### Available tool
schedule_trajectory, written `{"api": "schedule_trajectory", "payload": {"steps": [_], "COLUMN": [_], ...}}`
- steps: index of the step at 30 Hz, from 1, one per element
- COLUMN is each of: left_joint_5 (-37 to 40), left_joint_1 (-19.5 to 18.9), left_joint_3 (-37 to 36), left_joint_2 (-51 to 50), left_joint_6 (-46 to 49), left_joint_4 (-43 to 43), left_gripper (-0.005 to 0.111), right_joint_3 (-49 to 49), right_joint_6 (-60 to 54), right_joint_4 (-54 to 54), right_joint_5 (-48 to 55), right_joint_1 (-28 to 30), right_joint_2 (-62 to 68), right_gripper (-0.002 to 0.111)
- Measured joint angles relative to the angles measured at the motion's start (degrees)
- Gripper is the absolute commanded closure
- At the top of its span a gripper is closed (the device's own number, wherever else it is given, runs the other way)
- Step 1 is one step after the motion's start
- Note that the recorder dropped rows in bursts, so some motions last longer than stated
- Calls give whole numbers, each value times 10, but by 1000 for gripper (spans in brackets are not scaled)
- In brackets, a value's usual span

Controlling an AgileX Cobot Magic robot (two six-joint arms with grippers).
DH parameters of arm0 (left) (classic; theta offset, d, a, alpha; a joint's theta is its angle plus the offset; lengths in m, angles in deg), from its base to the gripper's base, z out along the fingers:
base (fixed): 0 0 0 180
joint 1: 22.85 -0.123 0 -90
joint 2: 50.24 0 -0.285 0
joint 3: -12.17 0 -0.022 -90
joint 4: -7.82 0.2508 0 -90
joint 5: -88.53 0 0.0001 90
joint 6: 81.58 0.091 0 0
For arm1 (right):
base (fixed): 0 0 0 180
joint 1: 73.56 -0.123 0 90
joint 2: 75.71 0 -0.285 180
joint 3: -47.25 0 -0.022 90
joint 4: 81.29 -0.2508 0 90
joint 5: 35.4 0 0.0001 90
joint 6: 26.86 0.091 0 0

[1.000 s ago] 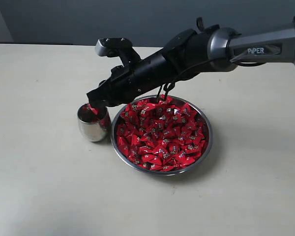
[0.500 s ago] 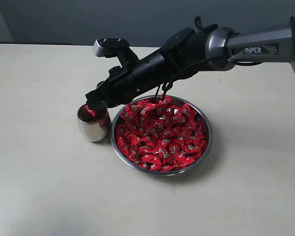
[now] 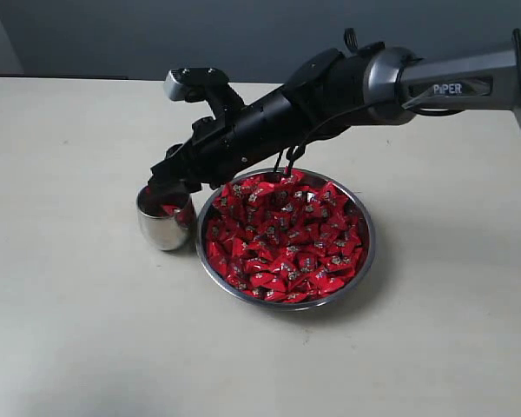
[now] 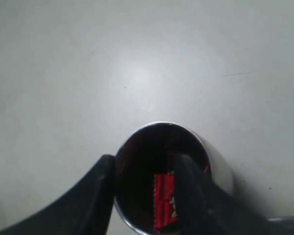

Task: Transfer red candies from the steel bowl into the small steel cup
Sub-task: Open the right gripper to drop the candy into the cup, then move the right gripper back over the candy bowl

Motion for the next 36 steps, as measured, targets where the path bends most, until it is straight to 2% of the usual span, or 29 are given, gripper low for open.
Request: {"api": "schedule_trajectory", "payload": {"steps": [2, 3, 4, 8, 11, 13, 23, 28, 36], "left_joint_5": [0, 0, 0, 0, 0, 0, 0, 0, 0], "left_joint_1": [0, 0, 0, 0, 0, 0, 0, 0, 0], "left_joint_3": [0, 0, 0, 0, 0, 0, 0, 0, 0], "left_joint_2": [0, 0, 0, 0, 0, 0, 0, 0, 0], "left_joint_6": [0, 0, 0, 0, 0, 0, 0, 0, 0], "left_joint_4": [0, 0, 0, 0, 0, 0, 0, 0, 0], "left_gripper": [106, 106, 106, 106, 106, 106, 106, 106, 106], "right_joint_3": [0, 0, 0, 0, 0, -16, -205, -282, -321], "right_joint_6": [2, 6, 19, 79, 175, 208, 189, 179, 133], "right_joint_4": [13, 21, 46, 153, 253, 278, 278, 273, 228], "right_joint_5": [-1, -3, -18, -42, -43, -53, -146, -172, -197], "right_joint_1": [0, 0, 0, 0, 4, 16, 67, 101, 113], "right_joint_2": [-11, -19, -37, -89, -112, -130, -243, -259, -257], "right_gripper": [84, 105, 108, 108, 108, 109, 109, 109, 109]}}
